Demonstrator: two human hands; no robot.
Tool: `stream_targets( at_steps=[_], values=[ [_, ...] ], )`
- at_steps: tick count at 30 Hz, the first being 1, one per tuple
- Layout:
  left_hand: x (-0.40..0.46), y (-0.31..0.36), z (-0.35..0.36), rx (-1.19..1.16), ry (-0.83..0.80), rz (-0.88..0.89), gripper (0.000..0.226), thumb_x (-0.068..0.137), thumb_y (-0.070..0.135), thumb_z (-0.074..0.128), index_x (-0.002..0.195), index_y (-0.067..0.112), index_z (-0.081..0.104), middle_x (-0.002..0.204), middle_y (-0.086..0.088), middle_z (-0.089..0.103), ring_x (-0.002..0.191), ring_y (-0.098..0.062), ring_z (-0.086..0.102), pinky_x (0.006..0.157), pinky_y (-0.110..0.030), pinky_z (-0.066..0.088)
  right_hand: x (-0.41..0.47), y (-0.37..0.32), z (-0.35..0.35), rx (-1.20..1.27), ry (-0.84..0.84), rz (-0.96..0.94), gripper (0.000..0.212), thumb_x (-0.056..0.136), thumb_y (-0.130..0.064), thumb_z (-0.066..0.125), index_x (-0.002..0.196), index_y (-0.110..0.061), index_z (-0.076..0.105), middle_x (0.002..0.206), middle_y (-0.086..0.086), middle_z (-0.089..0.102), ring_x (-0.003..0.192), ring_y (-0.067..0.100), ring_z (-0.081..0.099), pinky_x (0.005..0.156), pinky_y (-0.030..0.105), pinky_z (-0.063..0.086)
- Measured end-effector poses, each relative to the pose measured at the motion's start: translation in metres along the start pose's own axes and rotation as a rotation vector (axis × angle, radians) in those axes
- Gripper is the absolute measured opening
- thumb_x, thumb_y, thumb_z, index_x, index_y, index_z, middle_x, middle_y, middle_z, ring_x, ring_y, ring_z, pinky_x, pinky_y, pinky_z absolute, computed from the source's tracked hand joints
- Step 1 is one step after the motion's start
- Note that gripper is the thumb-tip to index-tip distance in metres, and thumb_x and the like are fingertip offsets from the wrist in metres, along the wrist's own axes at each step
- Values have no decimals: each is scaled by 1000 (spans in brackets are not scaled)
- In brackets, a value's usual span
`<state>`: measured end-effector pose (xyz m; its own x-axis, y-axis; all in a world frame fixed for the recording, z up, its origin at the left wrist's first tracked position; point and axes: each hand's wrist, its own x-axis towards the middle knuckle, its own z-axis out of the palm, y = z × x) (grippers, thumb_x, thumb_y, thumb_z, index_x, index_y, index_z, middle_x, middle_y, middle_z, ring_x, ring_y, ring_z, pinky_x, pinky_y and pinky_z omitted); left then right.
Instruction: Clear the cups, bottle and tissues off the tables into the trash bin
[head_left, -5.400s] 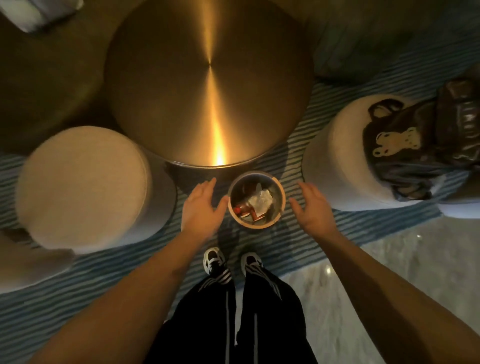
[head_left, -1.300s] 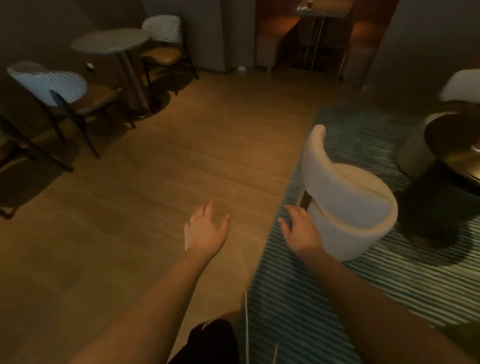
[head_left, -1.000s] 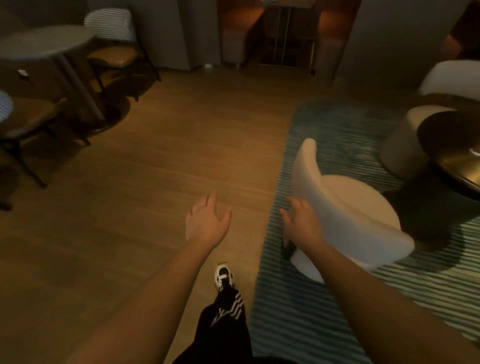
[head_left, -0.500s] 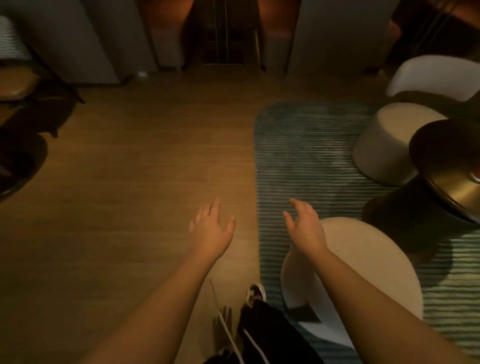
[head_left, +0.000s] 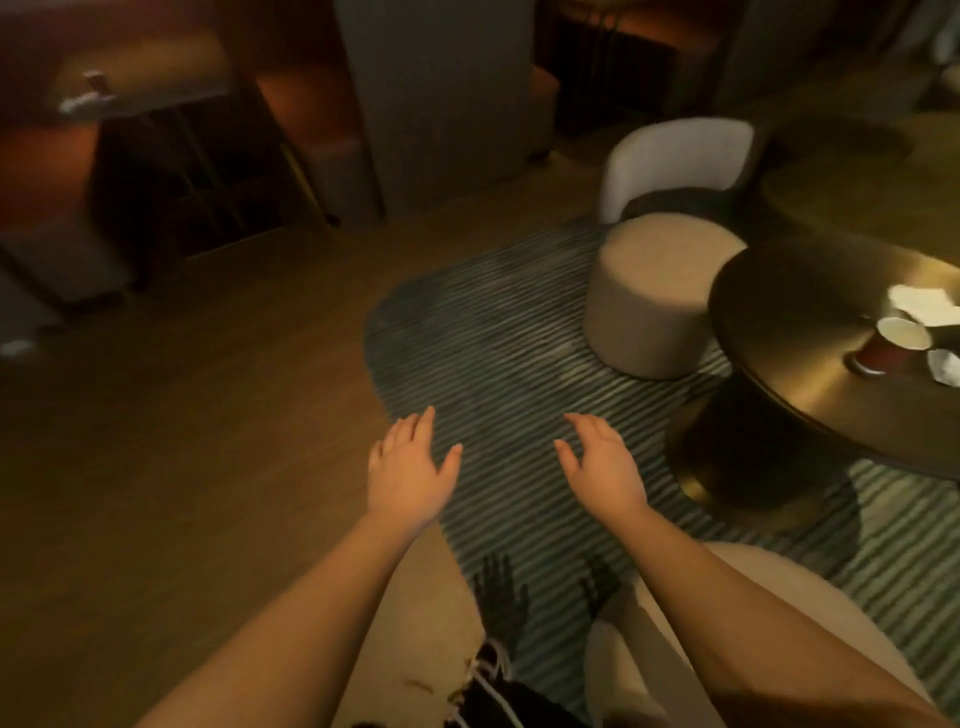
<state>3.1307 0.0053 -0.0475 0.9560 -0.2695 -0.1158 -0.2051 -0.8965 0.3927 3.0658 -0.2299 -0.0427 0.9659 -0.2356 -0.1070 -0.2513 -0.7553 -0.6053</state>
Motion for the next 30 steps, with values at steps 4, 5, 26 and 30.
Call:
stream_targets(
  at_steps=[4, 5, 26, 30],
  values=[
    [94, 57, -8, 10, -103, 171, 68, 96, 57, 33, 153, 23, 17, 158, -1, 23, 145, -20, 16, 116, -44, 19, 47, 18, -33, 19, 115, 163, 47, 97, -32, 47, 140, -14, 40, 142, 6, 42, 130, 22, 38, 107, 37, 34],
    [114, 73, -5, 14, -122, 209, 68, 96, 57, 34, 153, 23, 17, 157, -2, 24, 145, -20, 17, 116, -45, 19, 56, 25, -41, 22, 144, 201, 47, 97, -32, 47, 139, -14, 41, 142, 5, 42, 130, 22, 38, 107, 37, 34],
    [493, 345, 77, 128, -446, 930, 70, 93, 54, 39, 151, 21, 20, 156, -4, 29, 143, -22, 24, 114, -41, 20, 275, 134, -143, 196, 779, 1074, 46, 91, -36, 54, 135, -25, 44, 136, -1, 47, 124, 17, 45, 100, 34, 39],
    [513, 375, 97, 89, -577, 1022, 71, 91, 58, 40, 150, 23, 22, 155, -4, 30, 141, -23, 27, 113, -43, 25, 281, 140, -148, 204, 839, 1171, 46, 92, -33, 53, 136, -20, 44, 139, 2, 46, 126, 19, 43, 103, 35, 37]
  ],
)
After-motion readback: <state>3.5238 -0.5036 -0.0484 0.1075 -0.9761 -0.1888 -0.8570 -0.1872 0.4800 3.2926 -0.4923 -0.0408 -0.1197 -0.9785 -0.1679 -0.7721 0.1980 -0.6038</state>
